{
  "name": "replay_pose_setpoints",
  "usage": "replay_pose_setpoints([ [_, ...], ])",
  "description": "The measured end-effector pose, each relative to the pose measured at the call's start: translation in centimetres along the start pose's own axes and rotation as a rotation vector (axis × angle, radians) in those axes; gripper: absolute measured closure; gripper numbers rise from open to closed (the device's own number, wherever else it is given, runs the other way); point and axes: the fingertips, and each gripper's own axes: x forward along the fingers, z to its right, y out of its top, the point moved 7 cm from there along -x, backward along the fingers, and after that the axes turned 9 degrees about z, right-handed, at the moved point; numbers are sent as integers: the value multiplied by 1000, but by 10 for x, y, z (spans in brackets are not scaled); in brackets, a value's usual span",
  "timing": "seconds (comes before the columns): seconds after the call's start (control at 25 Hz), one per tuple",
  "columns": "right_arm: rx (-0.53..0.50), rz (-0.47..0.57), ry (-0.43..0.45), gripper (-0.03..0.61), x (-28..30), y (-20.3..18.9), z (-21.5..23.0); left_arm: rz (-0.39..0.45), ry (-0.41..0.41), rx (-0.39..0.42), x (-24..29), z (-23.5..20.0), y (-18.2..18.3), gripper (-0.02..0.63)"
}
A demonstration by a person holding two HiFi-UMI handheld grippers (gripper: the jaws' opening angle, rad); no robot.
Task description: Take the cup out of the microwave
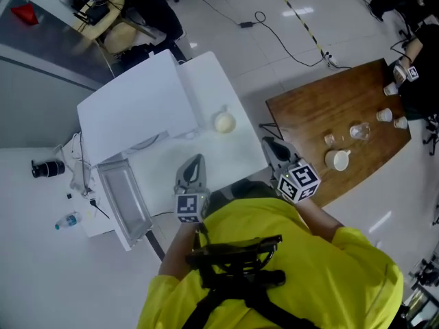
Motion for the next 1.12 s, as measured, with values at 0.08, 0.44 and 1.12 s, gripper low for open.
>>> replay_pose_setpoints([
  [0.08,-2,39,23,574,4,23,-8,35,82,-97,-20,-21,38,609],
  [0.44,-107,175,112,575,9,100,-49,169,237,-221,-88,-60,102,609],
  [1.12,-113,105,177,575,31,82,-63,148,254,-96,-90,-59,110,609],
])
